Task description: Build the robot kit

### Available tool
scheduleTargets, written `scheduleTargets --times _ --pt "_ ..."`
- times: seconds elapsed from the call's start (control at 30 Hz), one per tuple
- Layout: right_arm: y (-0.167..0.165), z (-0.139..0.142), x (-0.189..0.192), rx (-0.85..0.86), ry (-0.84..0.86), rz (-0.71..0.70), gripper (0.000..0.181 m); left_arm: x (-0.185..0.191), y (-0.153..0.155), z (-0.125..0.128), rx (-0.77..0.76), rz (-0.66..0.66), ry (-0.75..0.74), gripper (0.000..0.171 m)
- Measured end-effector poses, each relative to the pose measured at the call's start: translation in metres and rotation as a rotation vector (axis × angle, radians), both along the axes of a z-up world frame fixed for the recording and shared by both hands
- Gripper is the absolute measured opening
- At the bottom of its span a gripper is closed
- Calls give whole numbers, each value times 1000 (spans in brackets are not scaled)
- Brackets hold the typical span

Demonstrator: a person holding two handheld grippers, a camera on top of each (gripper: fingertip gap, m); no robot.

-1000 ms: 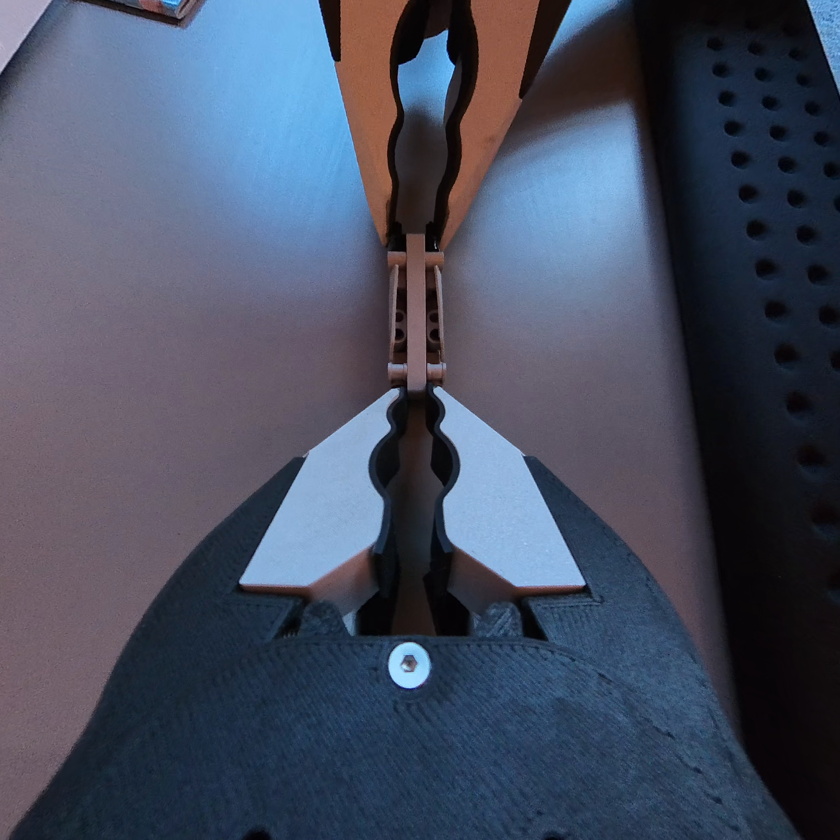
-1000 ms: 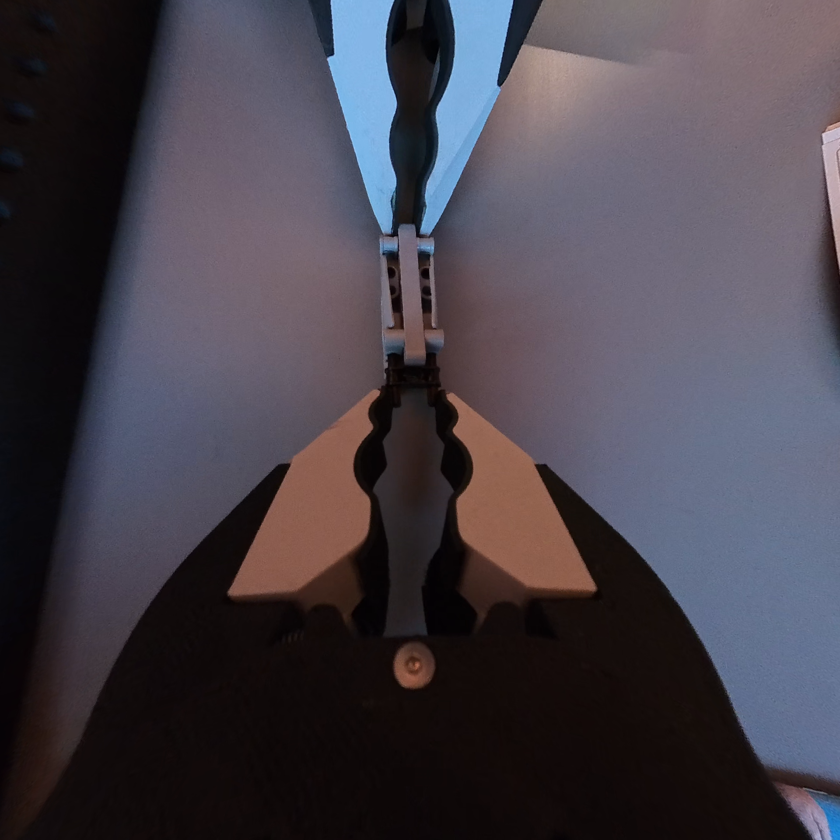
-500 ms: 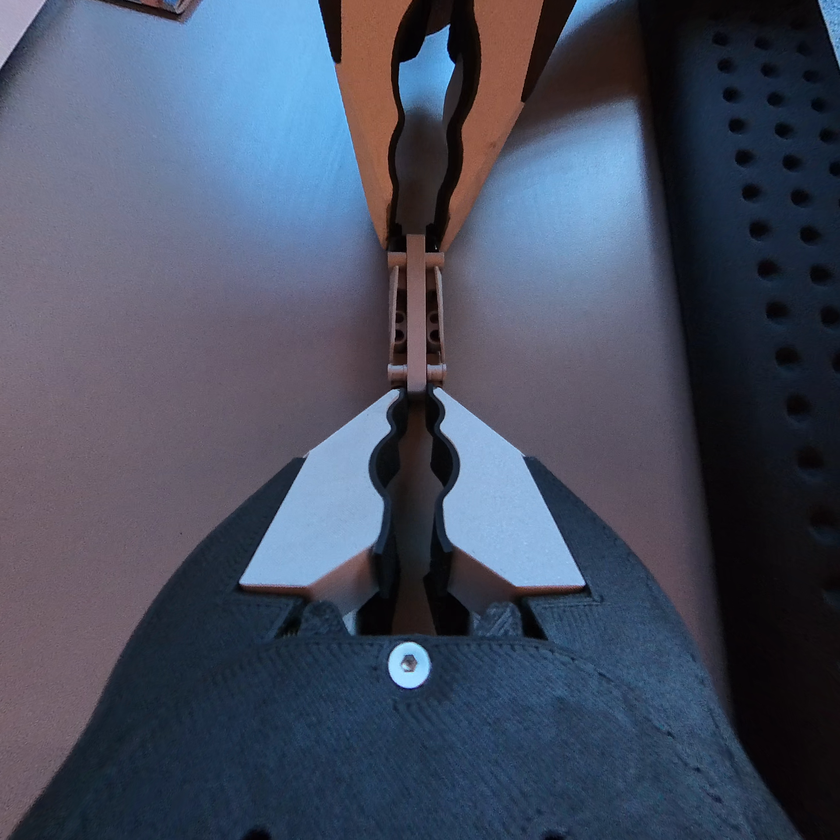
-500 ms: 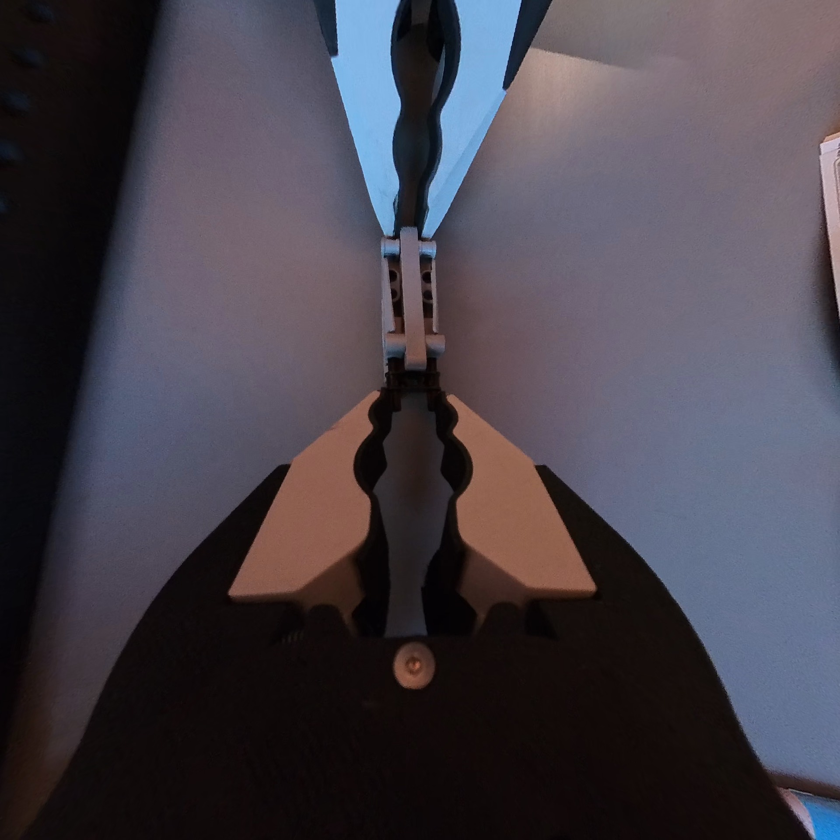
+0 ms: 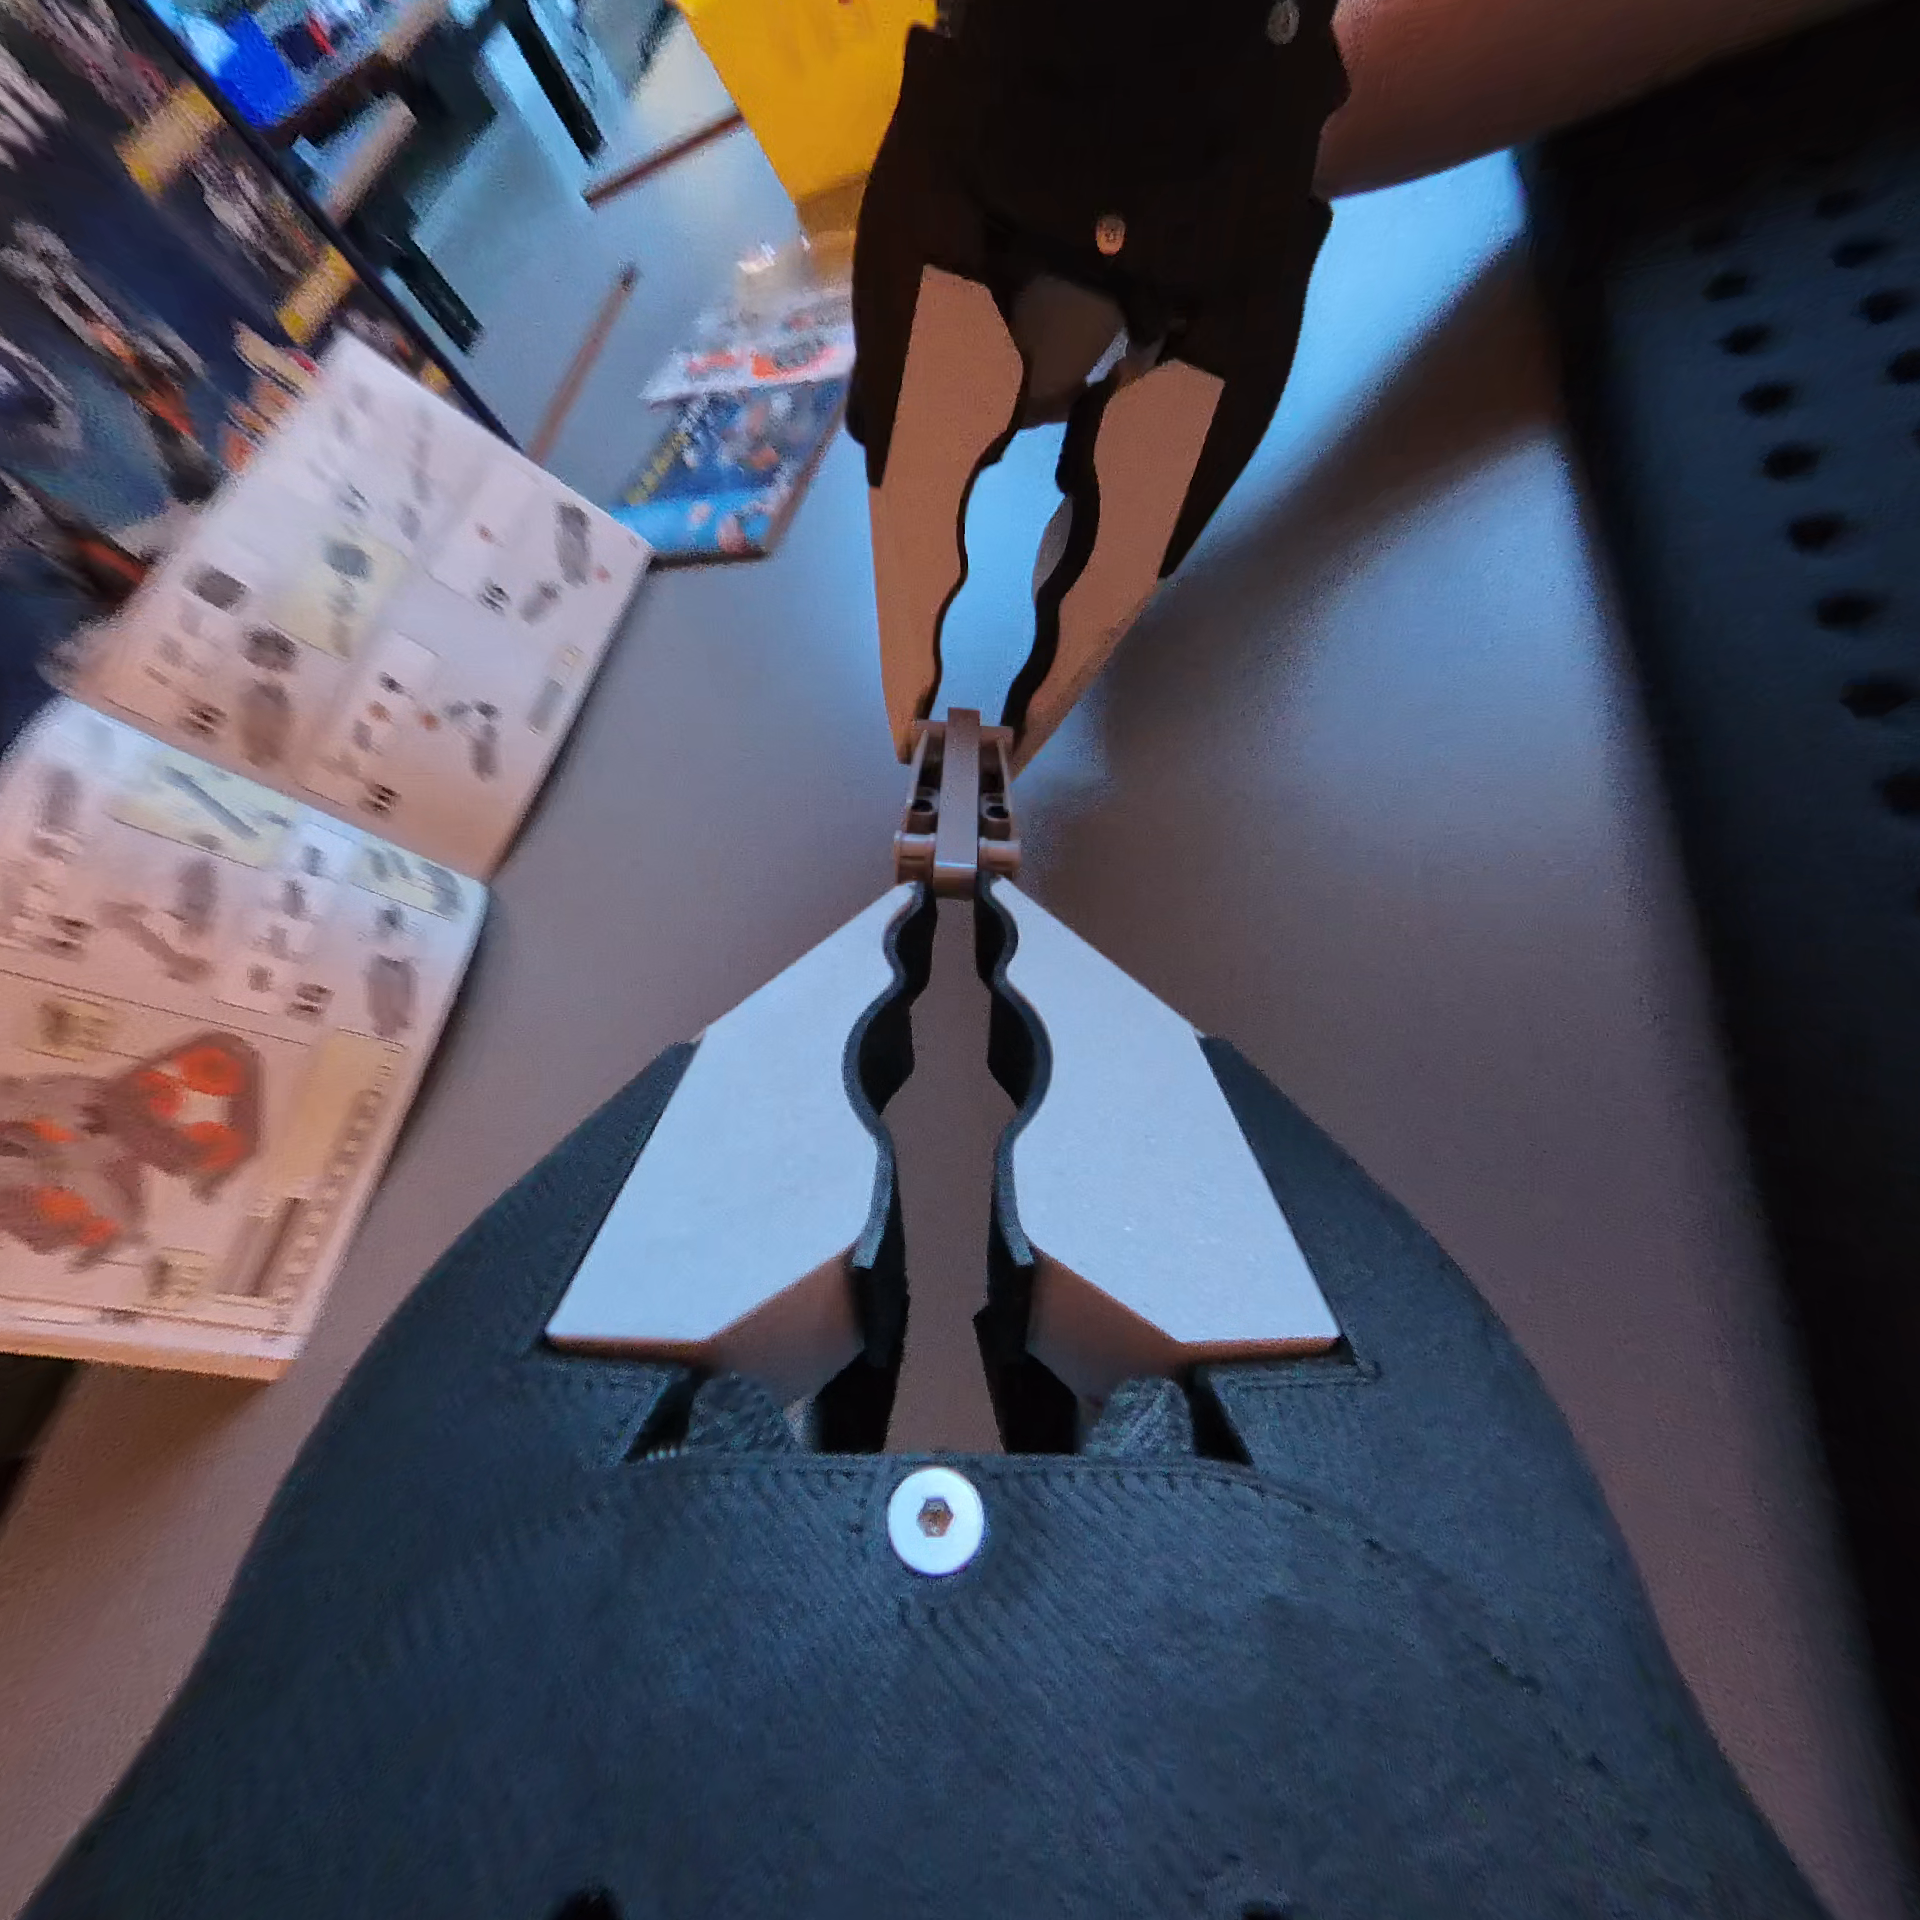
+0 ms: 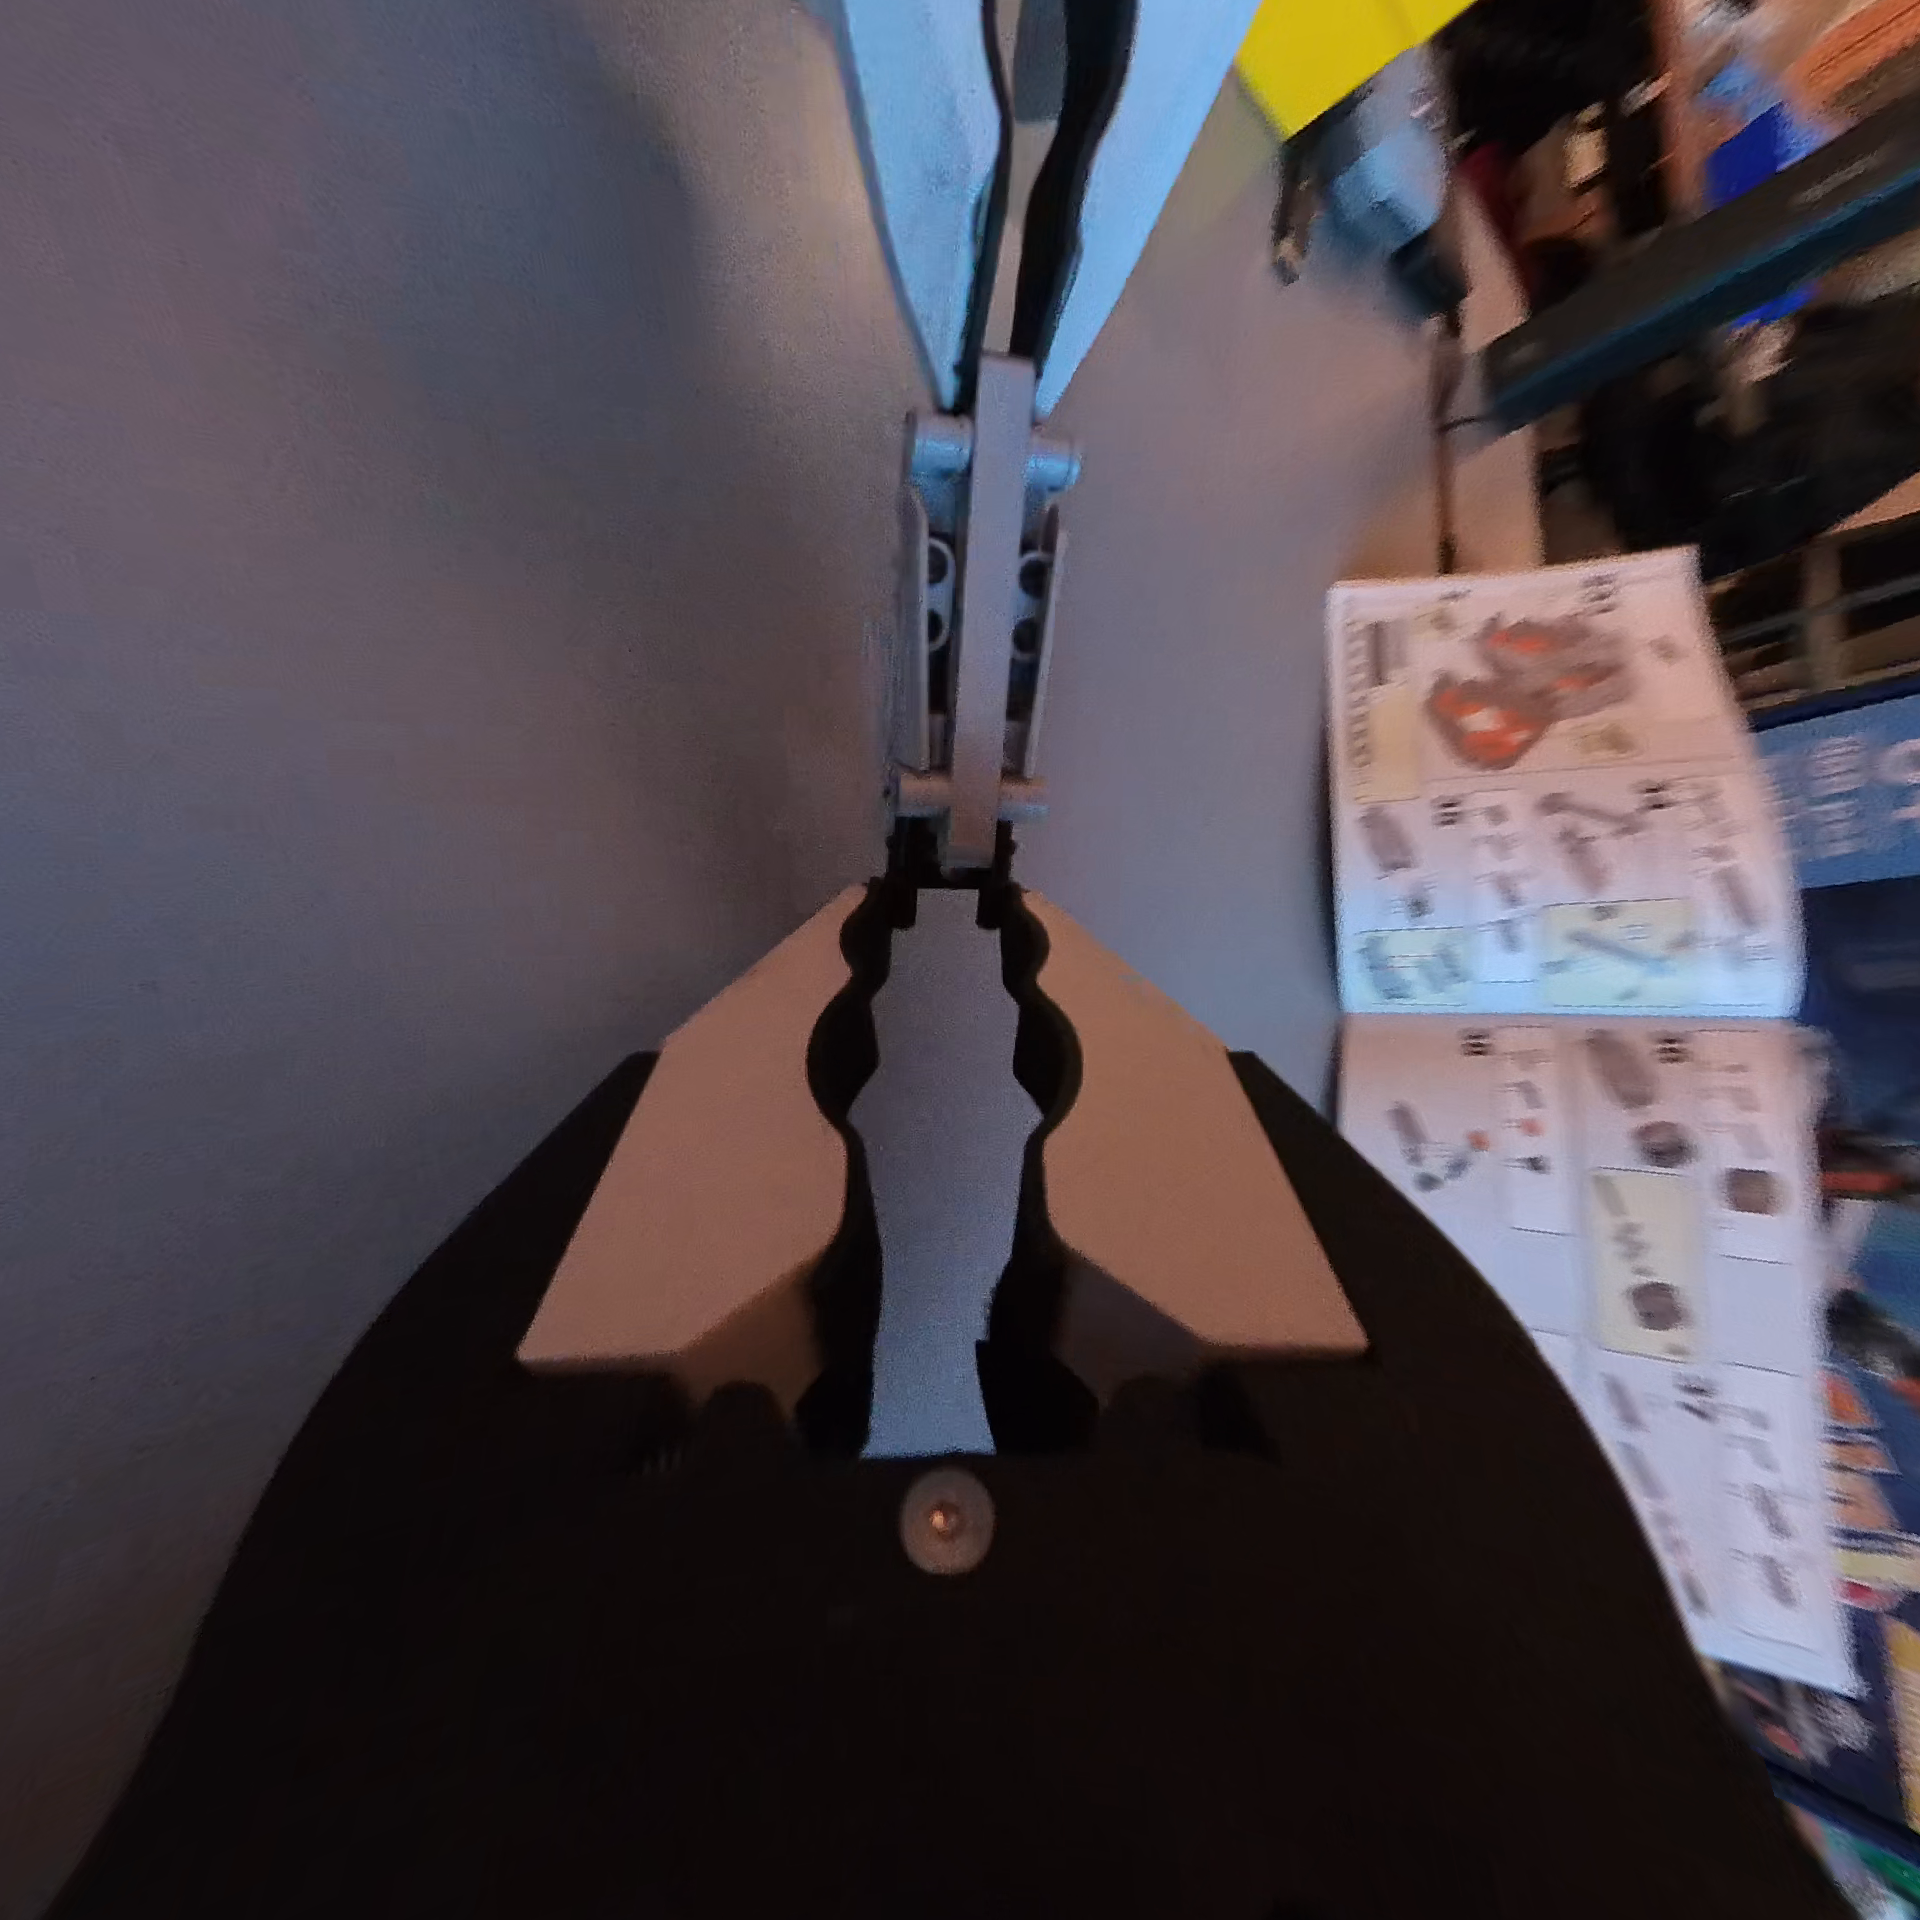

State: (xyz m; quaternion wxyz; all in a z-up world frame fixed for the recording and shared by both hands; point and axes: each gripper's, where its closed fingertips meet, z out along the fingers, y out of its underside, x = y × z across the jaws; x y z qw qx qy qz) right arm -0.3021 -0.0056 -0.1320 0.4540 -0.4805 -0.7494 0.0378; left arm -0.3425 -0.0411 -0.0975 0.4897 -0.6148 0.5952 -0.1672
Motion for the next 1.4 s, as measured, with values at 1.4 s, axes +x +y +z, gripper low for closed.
scheduleTargets --times 1.4 --pt "-6 31 -3 -77 206 19 20 4 -7 42 -144 -54 -347 6"
